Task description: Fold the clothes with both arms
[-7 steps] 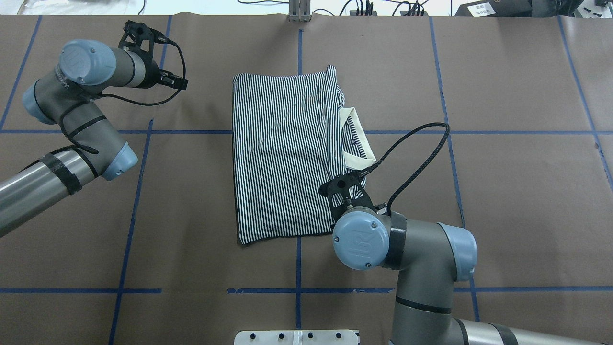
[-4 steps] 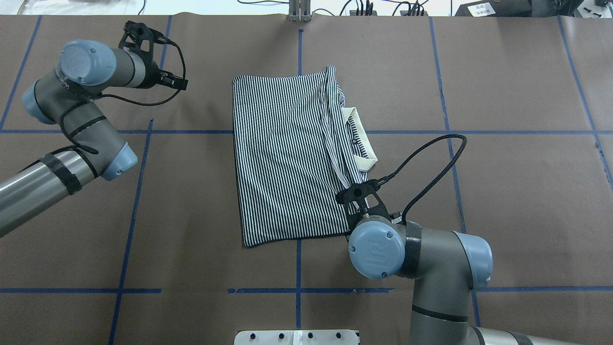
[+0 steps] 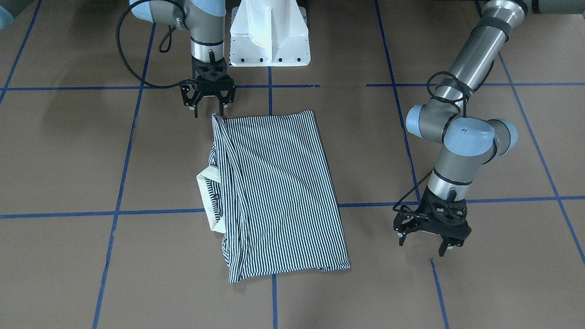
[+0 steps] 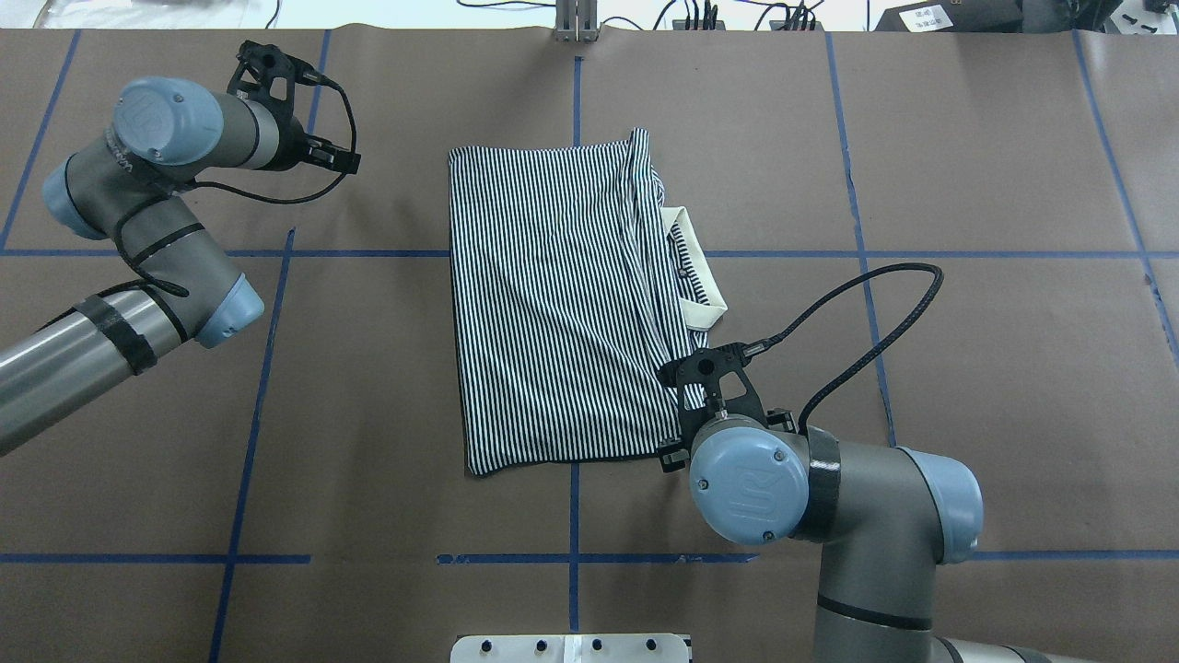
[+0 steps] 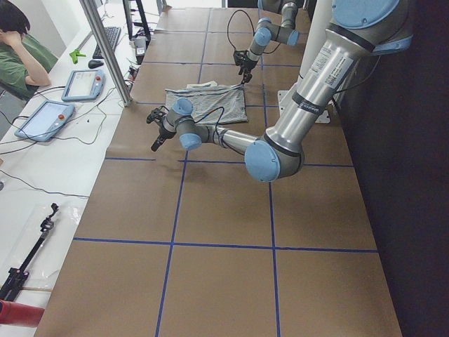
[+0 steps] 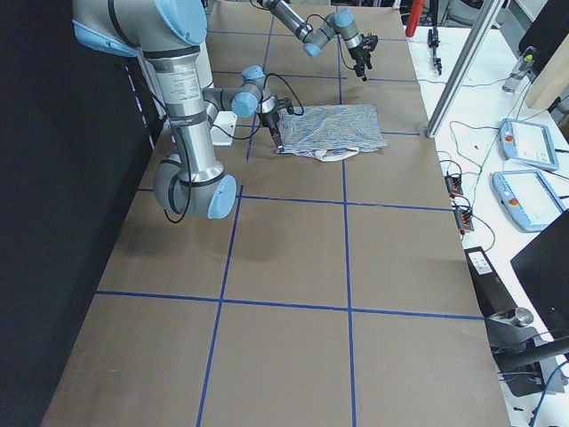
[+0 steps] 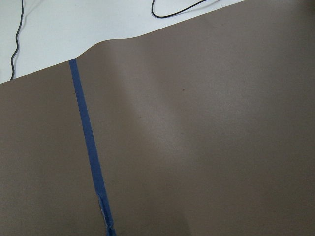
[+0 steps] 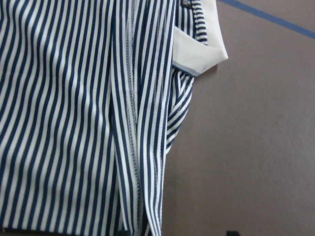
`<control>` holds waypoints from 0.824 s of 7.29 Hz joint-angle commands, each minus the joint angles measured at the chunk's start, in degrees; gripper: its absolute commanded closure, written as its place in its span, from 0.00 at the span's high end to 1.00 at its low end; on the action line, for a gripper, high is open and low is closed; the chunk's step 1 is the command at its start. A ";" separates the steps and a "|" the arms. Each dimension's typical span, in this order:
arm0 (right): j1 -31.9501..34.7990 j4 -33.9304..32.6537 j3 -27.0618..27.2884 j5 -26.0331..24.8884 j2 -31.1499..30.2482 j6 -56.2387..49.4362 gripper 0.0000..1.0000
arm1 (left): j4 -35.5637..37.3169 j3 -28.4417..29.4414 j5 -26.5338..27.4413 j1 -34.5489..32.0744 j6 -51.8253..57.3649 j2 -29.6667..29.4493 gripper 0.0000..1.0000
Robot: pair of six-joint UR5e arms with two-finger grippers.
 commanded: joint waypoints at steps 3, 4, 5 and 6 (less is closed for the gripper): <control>1.02 -0.06 -6.89 0.20 6.24 -0.31 0.37 | 0.00 0.00 0.00 0.00 0.00 0.00 1.00; 0.93 -0.32 -6.90 0.98 6.25 -0.40 0.17 | 0.00 0.00 0.00 0.00 0.00 0.00 1.00; 0.76 -0.33 -6.90 3.43 5.81 -0.40 0.16 | 0.00 0.00 0.00 0.00 0.00 0.00 1.00; 0.15 -0.33 -6.99 3.63 5.37 -0.40 0.16 | 0.00 0.00 0.00 0.00 0.00 0.00 1.00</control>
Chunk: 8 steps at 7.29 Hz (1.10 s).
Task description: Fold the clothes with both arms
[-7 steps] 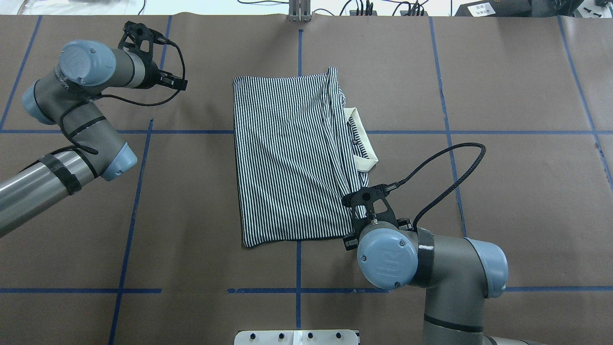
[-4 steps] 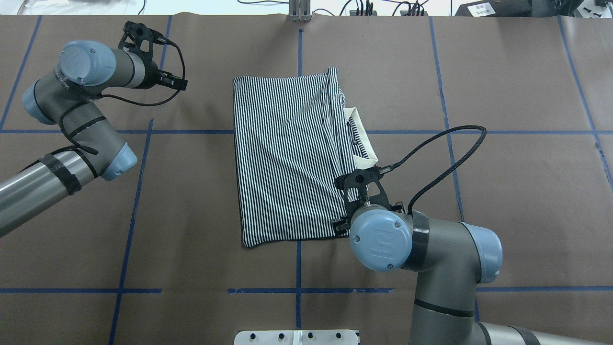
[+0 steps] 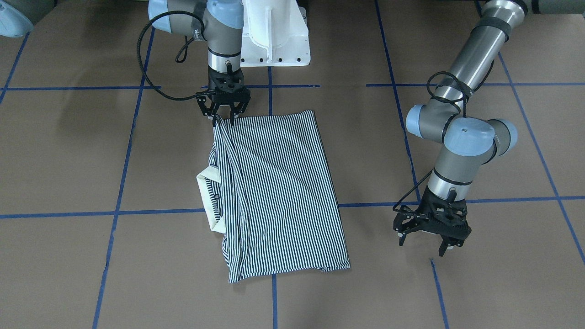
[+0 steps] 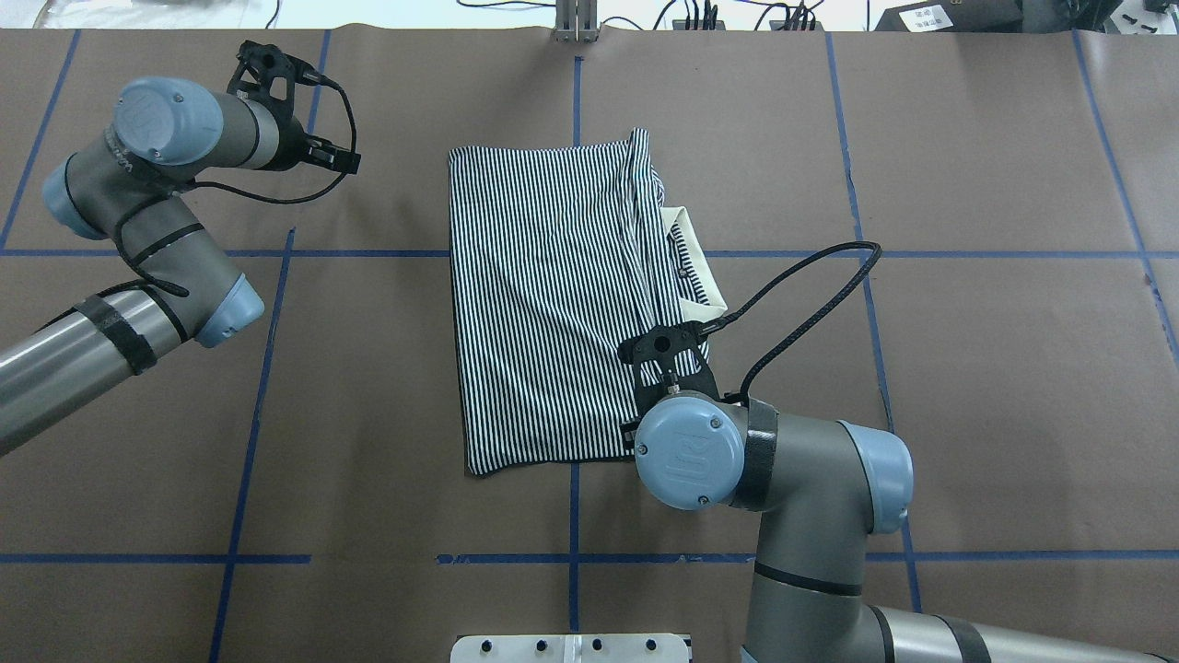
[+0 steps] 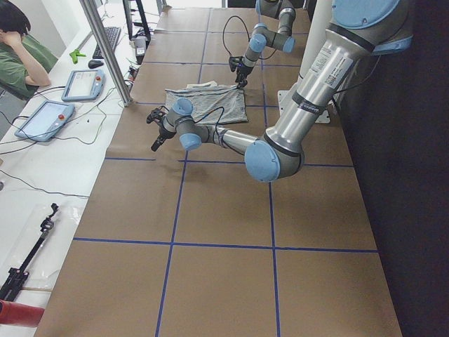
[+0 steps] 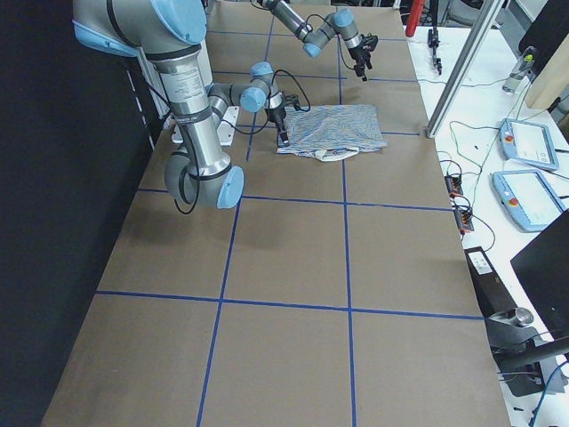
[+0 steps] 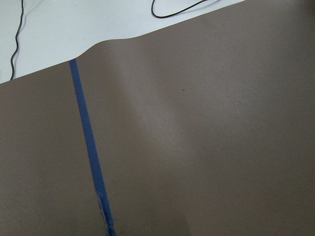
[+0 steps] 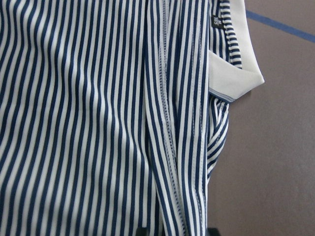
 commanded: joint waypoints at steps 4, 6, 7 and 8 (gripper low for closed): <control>-0.89 -0.83 0.16 0.78 -0.41 -1.24 0.00 | 0.00 0.00 0.00 0.00 0.00 0.00 1.00; 0.95 -1.81 0.87 0.95 -0.58 -2.56 0.00 | 0.00 0.00 0.00 0.09 0.00 0.00 1.00; 0.95 -1.81 3.04 0.78 -3.02 -2.48 0.00 | 0.00 0.00 0.00 0.18 0.00 0.00 1.00; -0.09 -1.72 4.37 0.34 -5.13 -1.44 0.00 | 0.00 0.00 0.00 0.18 0.00 0.00 1.00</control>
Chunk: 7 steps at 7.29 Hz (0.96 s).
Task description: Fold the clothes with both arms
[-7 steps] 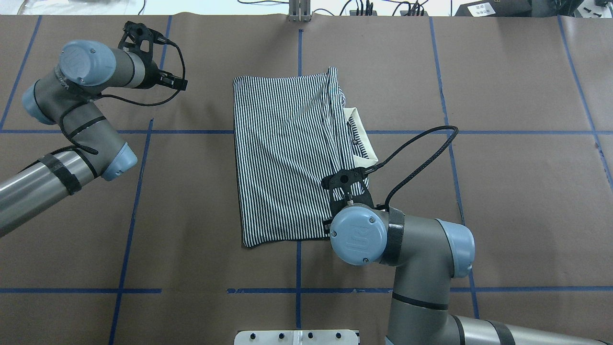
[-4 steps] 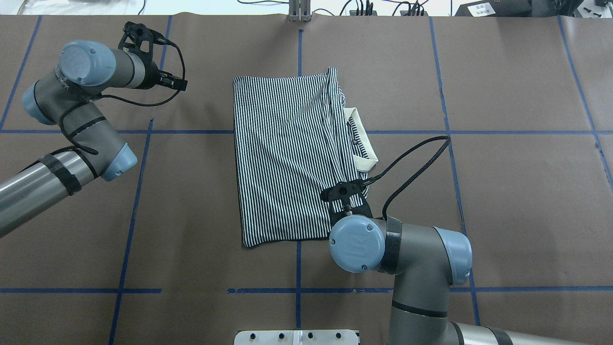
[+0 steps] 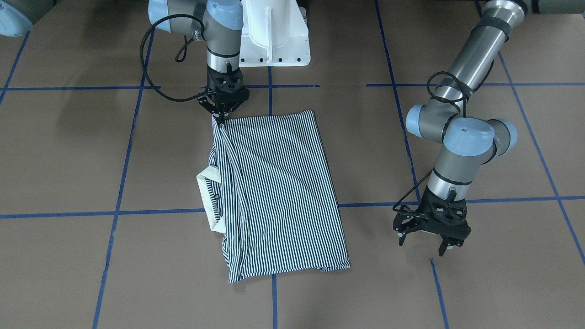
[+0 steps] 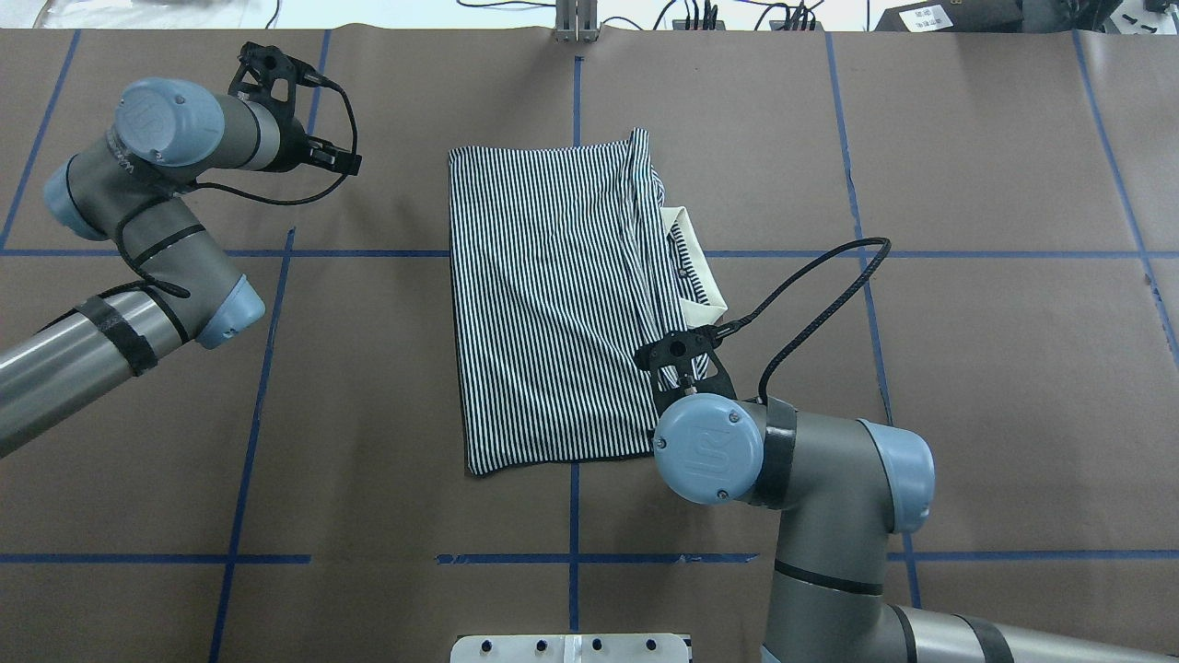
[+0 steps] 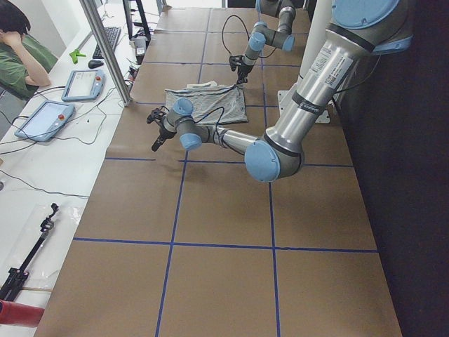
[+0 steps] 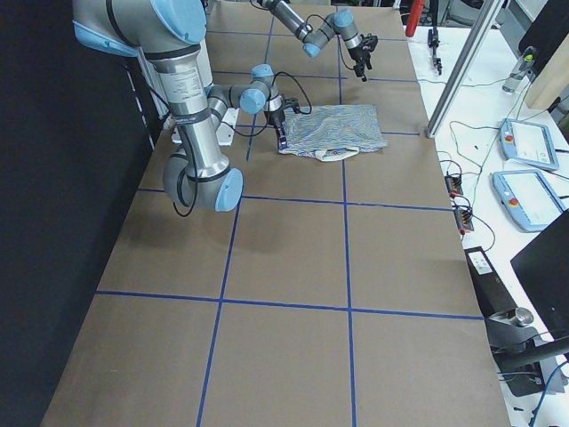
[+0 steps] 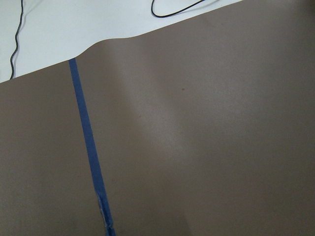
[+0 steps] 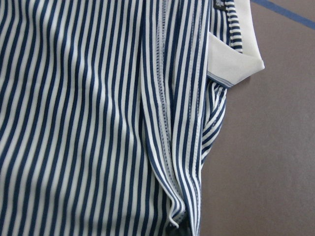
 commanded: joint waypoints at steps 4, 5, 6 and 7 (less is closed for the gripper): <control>-1.53 0.01 1.71 -0.48 -3.71 1.11 0.95 | 0.00 0.09 0.00 0.03 0.00 0.00 1.00; -1.45 0.01 2.32 -0.48 -3.62 1.11 1.00 | 0.09 0.09 0.00 0.03 0.00 0.09 1.00; -1.01 -0.08 3.03 -0.31 -3.10 0.93 1.00 | 0.09 0.09 0.00 0.03 0.00 0.00 1.00; 1.08 -0.16 2.34 -0.05 -2.40 0.06 1.00 | 0.09 0.09 -0.09 0.12 0.00 0.00 1.00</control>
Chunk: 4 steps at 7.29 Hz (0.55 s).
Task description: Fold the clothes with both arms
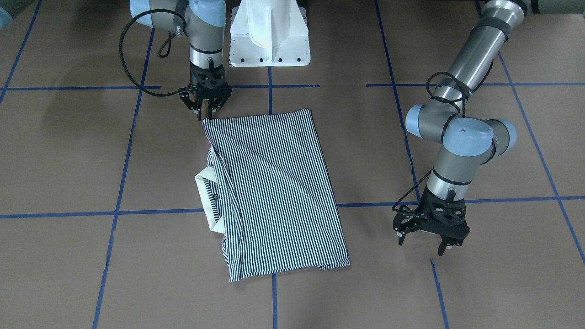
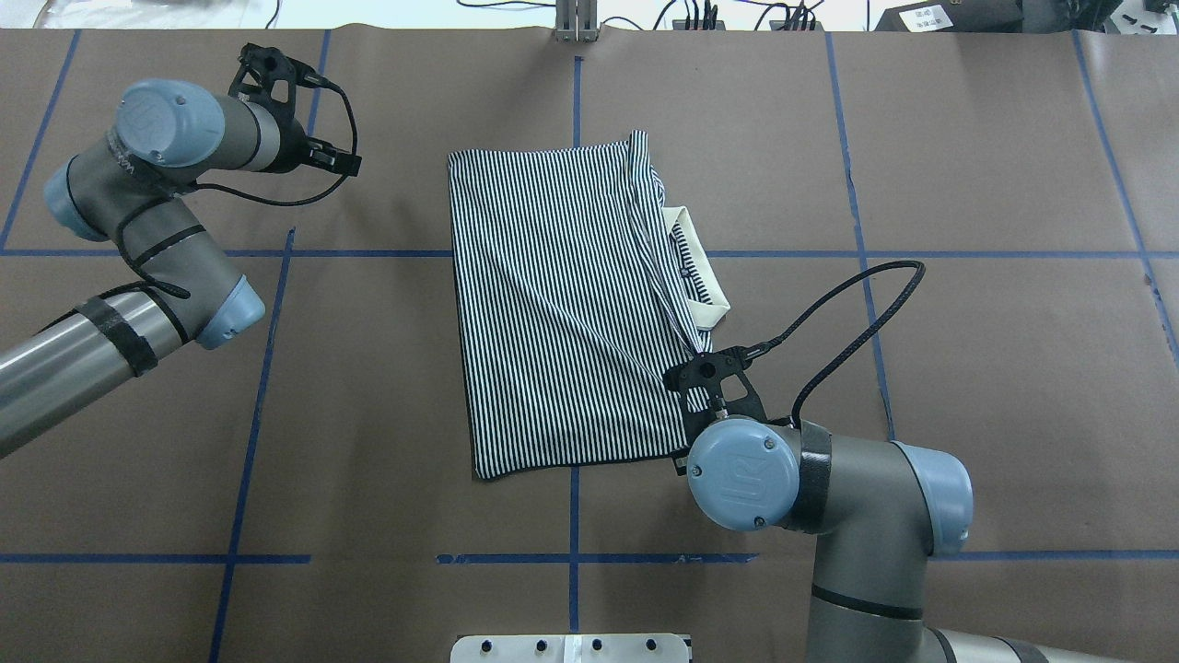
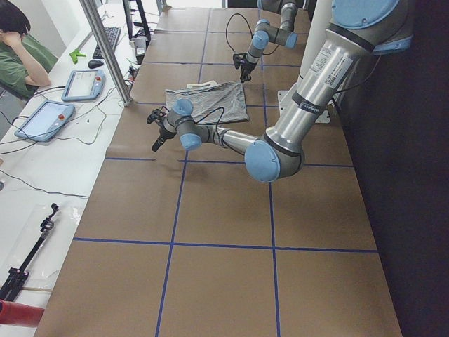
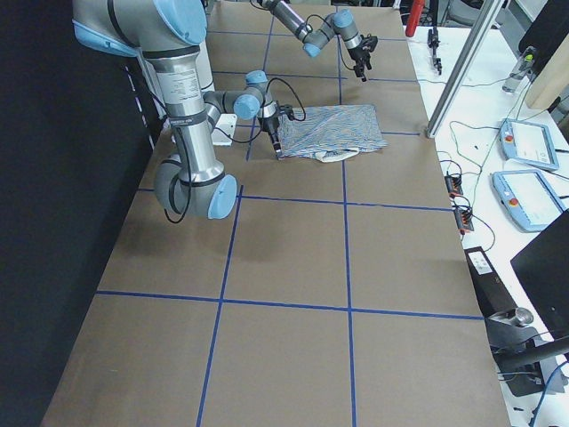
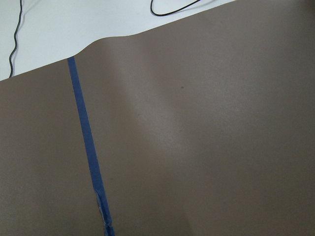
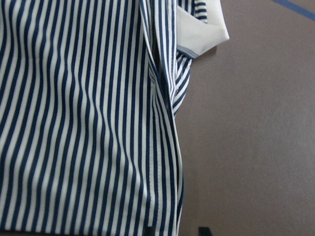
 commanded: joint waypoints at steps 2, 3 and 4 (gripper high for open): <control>6.91 -0.10 -6.75 1.48 7.09 -1.16 1.00 | 0.01 -0.09 -2.69 0.06 0.09 0.06 1.00; 9.38 0.25 -12.98 2.19 11.48 -2.47 1.00 | 0.01 -0.17 -2.88 0.06 0.09 -0.02 1.00; 10.53 0.43 -17.83 2.28 14.48 -3.52 1.00 | 0.01 -0.18 -2.88 0.06 0.09 -0.02 1.00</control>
